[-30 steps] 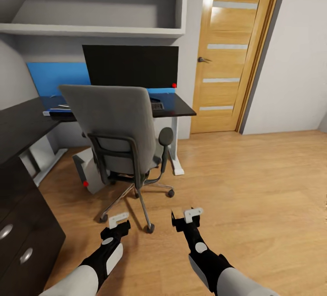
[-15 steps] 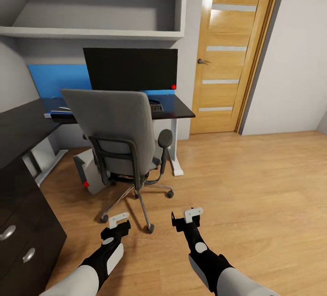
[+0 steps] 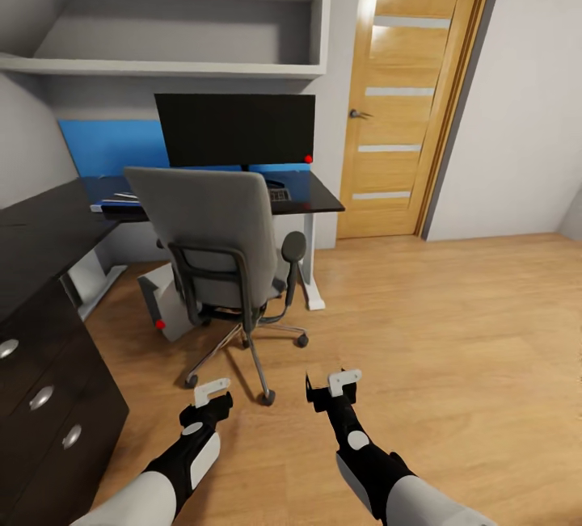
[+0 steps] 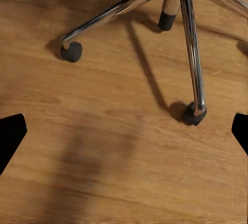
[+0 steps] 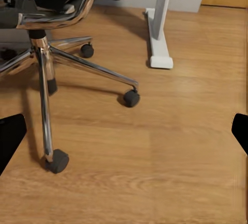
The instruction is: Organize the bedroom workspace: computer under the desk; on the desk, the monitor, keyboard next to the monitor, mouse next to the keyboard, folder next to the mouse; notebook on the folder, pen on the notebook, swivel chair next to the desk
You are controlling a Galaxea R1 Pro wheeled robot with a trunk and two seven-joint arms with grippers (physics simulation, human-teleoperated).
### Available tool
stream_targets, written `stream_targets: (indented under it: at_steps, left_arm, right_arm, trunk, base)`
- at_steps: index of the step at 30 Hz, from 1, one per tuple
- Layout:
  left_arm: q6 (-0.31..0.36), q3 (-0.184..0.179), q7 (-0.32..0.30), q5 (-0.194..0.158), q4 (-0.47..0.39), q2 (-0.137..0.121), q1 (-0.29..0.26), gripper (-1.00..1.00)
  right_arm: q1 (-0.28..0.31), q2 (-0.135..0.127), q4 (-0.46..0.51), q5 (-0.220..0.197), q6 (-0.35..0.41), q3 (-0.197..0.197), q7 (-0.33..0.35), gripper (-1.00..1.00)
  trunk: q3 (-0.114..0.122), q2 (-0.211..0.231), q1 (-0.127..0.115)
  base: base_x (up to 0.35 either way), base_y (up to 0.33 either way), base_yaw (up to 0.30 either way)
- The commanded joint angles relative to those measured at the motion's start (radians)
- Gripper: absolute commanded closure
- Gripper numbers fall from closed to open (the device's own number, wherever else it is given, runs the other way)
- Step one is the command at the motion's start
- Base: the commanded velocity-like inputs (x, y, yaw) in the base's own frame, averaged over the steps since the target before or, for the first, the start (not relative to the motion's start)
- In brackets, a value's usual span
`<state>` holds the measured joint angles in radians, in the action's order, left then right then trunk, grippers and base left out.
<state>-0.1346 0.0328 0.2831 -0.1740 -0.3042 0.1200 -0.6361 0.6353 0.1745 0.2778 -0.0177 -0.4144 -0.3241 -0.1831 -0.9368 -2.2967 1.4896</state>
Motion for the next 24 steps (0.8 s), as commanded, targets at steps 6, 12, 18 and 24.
stream_targets:
  at_steps: [6,12,18,24]
  left_arm:
    - [-0.016,0.004,0.0,-0.009,0.082,-0.002,-0.001,-1.0]
    - [-0.165,0.005,-0.002,-0.009,0.225,-0.004,-0.001,-1.0]
    - [-0.266,0.004,-0.004,-0.008,0.273,-0.004,0.003,-1.0]
    - [-0.286,0.005,-0.001,-0.008,0.282,-0.024,0.085,-1.0]
  right_arm:
    - [0.0,0.0,-0.018,-0.006,-0.016,-0.005,-0.01,-1.0]
    - [0.0,0.0,-0.126,-0.013,-0.139,-0.004,-0.012,-1.0]
    - [-0.001,0.0,-0.236,-0.016,-0.236,-0.003,-0.015,-1.0]
    - [-0.063,-0.03,-0.276,-0.025,-0.291,-0.001,-0.016,-1.0]
  trunk:
    - [0.018,0.042,-0.024]
    - [0.037,0.084,-0.047]
    - [0.056,0.126,-0.07]
    - [0.074,0.168,-0.093]
  base:
    - [-0.164,0.0,0.0]
    - [-0.031,0.0,0.0]
    - [-0.006,0.0,0.0]
    - [-0.001,0.0,0.0]
